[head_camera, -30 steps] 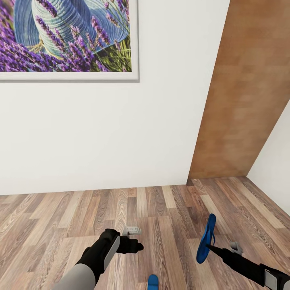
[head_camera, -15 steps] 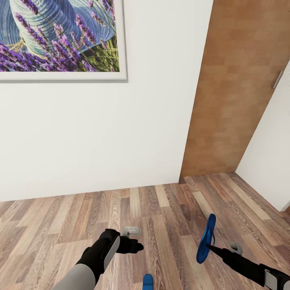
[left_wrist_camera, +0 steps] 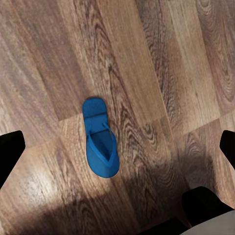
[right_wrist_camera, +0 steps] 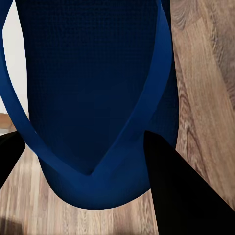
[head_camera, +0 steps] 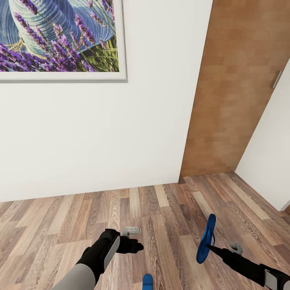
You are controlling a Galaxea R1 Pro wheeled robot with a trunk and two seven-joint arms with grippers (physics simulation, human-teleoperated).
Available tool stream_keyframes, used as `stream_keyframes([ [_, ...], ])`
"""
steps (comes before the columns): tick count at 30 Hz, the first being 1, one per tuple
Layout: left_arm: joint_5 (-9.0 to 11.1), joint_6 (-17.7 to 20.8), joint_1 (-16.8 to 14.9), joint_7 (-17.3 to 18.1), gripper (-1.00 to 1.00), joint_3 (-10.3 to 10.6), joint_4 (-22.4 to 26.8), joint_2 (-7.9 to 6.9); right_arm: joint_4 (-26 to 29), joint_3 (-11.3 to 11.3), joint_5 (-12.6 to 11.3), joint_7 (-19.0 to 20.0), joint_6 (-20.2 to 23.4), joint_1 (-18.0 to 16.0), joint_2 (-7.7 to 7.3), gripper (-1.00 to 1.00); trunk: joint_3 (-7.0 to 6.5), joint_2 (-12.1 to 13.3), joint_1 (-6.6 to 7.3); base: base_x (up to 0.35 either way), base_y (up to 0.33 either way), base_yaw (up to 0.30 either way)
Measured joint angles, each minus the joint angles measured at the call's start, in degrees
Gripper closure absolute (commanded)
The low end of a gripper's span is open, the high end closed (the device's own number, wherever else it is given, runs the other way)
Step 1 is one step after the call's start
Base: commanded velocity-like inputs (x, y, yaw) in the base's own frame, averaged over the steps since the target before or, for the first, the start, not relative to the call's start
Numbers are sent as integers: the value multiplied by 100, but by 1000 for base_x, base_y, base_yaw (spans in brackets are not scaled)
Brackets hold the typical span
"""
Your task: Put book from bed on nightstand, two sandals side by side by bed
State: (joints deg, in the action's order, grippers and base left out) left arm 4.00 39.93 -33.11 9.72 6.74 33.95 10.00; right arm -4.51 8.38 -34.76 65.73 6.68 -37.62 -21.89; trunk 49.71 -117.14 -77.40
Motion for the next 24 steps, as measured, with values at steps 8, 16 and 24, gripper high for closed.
stream_keyframes([
  [8,-1,-2,1,0,-100,3,-2,0,1,1,1,1,0,1,-1,100,0,0,0,0,0,-197],
  [16,0,0,1,0,-100,0,0,0,0,0,0,0,0,0,0,100,0,0,0,0,0,-76],
  [24,-1,-1,0,0,-100,1,-1,0,0,0,1,0,0,0,0,100,0,0,0,0,0,-30],
])
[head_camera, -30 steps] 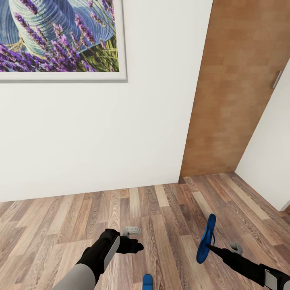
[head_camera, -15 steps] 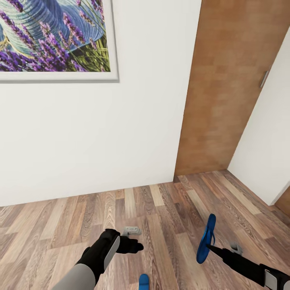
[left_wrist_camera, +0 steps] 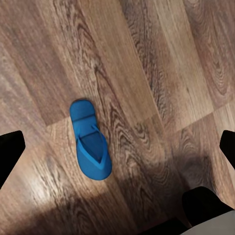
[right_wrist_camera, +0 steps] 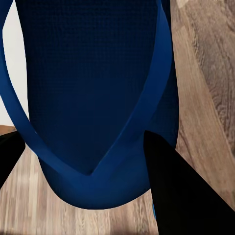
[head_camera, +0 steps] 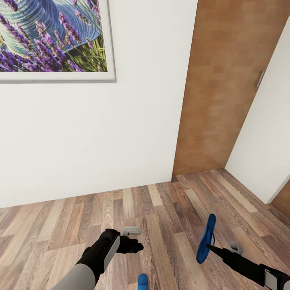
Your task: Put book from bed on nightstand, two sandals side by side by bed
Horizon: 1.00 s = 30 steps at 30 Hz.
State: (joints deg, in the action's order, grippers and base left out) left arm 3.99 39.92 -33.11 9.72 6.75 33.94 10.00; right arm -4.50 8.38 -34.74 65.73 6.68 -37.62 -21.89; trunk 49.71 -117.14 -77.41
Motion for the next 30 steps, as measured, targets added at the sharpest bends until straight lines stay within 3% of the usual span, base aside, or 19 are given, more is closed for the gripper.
stream_keyframes([
  [8,0,-1,1,0,-100,2,-1,0,1,0,0,0,0,1,0,100,0,0,0,0,0,-202],
  [20,1,1,1,0,-100,-1,1,0,0,0,1,0,0,0,0,100,0,0,0,0,0,-18],
  [30,0,1,1,0,-100,-1,1,0,-1,7,1,-1,0,0,0,100,179,-400,-219,0,0,0],
])
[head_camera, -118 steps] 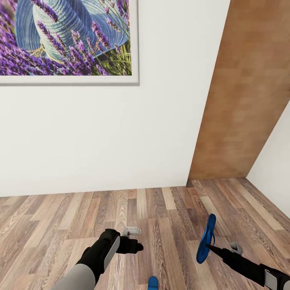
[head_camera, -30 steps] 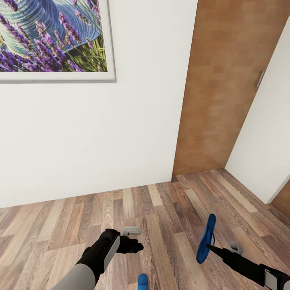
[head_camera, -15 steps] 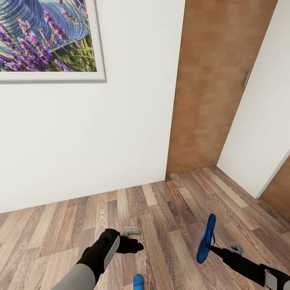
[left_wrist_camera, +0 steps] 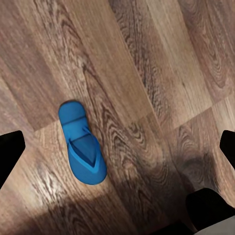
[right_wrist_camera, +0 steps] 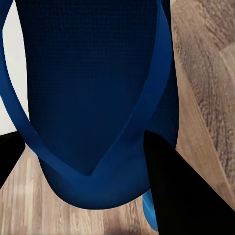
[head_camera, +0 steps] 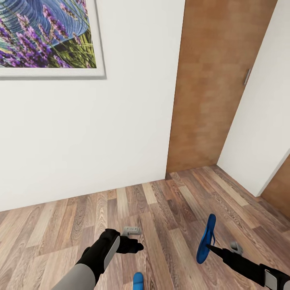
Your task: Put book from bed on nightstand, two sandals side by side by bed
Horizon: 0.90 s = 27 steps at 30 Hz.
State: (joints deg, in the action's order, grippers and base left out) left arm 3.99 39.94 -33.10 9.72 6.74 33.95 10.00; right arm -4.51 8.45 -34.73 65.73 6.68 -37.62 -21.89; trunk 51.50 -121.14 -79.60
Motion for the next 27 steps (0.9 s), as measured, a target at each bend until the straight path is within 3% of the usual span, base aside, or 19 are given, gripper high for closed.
stream_keyframes([
  [27,0,0,0,0,-100,0,0,0,0,0,-1,0,0,0,0,100,485,-1083,-593,0,0,0],
])
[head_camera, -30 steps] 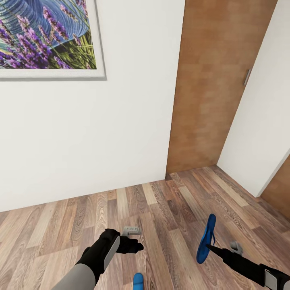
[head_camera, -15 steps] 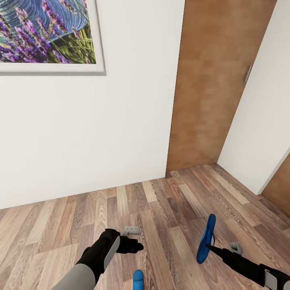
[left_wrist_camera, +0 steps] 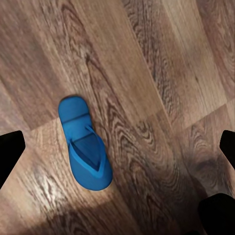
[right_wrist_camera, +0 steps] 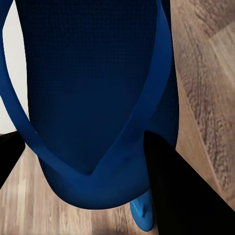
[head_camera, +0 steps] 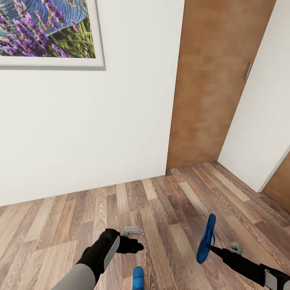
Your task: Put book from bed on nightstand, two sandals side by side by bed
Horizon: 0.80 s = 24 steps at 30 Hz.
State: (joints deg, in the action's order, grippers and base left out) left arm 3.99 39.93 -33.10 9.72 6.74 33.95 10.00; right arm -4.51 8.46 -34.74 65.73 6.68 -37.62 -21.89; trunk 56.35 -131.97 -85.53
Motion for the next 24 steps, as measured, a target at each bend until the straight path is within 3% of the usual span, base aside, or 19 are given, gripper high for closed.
stream_keyframes([
  [7,0,0,-1,0,-100,0,0,0,0,0,-1,7,0,0,0,100,126,-281,-154,0,0,0],
  [16,1,0,0,0,-100,0,0,0,1,-8,-2,38,0,-1,0,100,126,-282,-154,0,0,0],
  [24,0,0,1,0,-100,0,0,0,0,-6,-1,60,8,0,-8,100,269,-602,-330,0,0,0],
])
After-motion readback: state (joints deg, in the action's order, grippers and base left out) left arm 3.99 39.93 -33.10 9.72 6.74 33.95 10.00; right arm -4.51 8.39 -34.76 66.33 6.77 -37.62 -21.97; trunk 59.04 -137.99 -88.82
